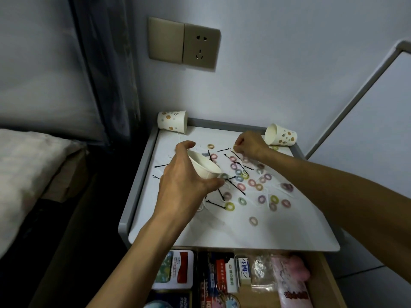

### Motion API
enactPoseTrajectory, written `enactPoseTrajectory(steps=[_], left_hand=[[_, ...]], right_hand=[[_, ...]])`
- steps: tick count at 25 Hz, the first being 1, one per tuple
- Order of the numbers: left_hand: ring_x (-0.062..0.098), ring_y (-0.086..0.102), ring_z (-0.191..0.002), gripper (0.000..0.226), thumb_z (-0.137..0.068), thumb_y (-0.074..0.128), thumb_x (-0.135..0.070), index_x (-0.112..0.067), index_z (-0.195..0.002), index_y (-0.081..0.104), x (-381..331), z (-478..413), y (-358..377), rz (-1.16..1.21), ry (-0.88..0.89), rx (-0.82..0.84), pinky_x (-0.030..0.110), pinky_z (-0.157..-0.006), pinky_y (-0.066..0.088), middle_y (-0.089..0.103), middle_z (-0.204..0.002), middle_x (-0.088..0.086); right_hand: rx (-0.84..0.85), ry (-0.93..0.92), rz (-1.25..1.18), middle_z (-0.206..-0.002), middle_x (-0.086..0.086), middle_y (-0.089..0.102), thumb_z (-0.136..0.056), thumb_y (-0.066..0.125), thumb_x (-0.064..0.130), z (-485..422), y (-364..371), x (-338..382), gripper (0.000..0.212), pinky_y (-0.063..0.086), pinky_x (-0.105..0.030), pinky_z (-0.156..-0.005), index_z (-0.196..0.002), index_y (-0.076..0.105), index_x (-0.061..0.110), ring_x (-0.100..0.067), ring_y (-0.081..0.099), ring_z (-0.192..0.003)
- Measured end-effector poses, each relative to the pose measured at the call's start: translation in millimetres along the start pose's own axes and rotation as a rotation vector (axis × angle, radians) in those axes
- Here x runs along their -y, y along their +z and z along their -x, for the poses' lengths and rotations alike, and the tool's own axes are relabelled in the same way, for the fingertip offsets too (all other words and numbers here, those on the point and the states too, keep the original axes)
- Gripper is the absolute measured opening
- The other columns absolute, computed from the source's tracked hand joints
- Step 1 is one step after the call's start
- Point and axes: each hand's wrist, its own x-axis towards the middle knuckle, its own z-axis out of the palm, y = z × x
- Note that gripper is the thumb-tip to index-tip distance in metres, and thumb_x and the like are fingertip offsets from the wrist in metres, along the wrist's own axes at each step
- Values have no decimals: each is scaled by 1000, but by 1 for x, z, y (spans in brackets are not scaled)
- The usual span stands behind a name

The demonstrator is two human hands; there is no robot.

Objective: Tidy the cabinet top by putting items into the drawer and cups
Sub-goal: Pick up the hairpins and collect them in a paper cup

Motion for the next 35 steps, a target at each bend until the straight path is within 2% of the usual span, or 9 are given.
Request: enactPoseTrajectory(steps=[4, 6, 9, 15, 19, 21, 24, 30, 35], left_hand=[[20, 56, -107, 92, -61, 89, -38, -31, -137, 36, -1, 0, 1, -1, 0, -7, 33, -84, 49, 58, -122, -6], [20, 57, -106, 92, -60, 89, -38, -31, -136, 37, 0, -1, 1, 4, 3, -14, 35, -85, 51, 59, -121, -5], [21, 57, -105, 92, -60, 89, -39, -30, -136, 38, 0, 0, 1, 14, 0, -13, 36, -85, 51, 59, -119, -5], [21, 57, -106, 93, -60, 90, -36, -30, -136, 38, -1, 0, -1, 17, -3, -14, 40, -87, 52, 59, -121, -4], [20, 57, -106, 92, -61, 90, -36, -29, -137, 38, -2, 1, -4, 21, -3, -13, 38, -87, 51, 58, -120, -4], [20, 57, -106, 92, -61, 89, -36, -28, -137, 38, -2, 0, -4, 19, -3, -14, 38, -87, 52, 58, -121, -4], [20, 56, -106, 92, -61, 89, -36, -29, -137, 37, -3, 1, -4, 15, -2, -11, 37, -86, 52, 57, -121, -5], [20, 56, -108, 93, -60, 90, -35, -29, -137, 37, -2, 0, -6, 18, -6, -15, 41, -89, 52, 58, -123, -4], [18, 54, -110, 93, -62, 89, -37, -29, -138, 35, 0, 0, -9, -10, 11, -19, 41, -89, 53, 55, -126, -6]], right_hand=[[-91, 1, 55, -102, -10, 70, -82, 72, 10, -1, 2, 4, 10, 49, -28, -77, -92, 71, 11, -24, 64, -95], [-110, -2, 128, -94, -9, 72, -81, 73, 13, 4, 5, 8, 3, 54, -32, -75, -82, 72, 10, -26, 66, -88], [-93, 39, 290, -93, -12, 71, -79, 75, 19, 10, 11, 10, 16, 48, -31, -68, -89, 73, 7, -33, 65, -89], [2, -16, 177, -82, -1, 73, -76, 68, 9, 13, 13, 18, 12, 46, -27, -63, -73, 75, 18, -22, 66, -83], [0, -43, 126, -81, 3, 72, -79, 75, 23, 15, 10, 17, 4, 44, -27, -63, -79, 77, 20, -17, 63, -80], [13, -54, 178, -77, 3, 72, -76, 79, 30, 15, 10, 18, 10, 42, -26, -62, -77, 76, 21, -17, 63, -77], [32, -96, 234, -72, 2, 71, -75, 80, 23, 15, 10, 23, 6, 40, -25, -61, -76, 77, 19, -19, 65, -76], [46, -249, 366, -95, -3, 71, -87, 62, 13, 10, 16, 29, 11, 37, -28, -67, -88, 71, 17, -24, 63, -88], [36, -315, 276, -89, 4, 62, -86, 68, 19, 2, 16, 26, 2, 34, -28, -65, -87, 67, 18, -20, 59, -87]])
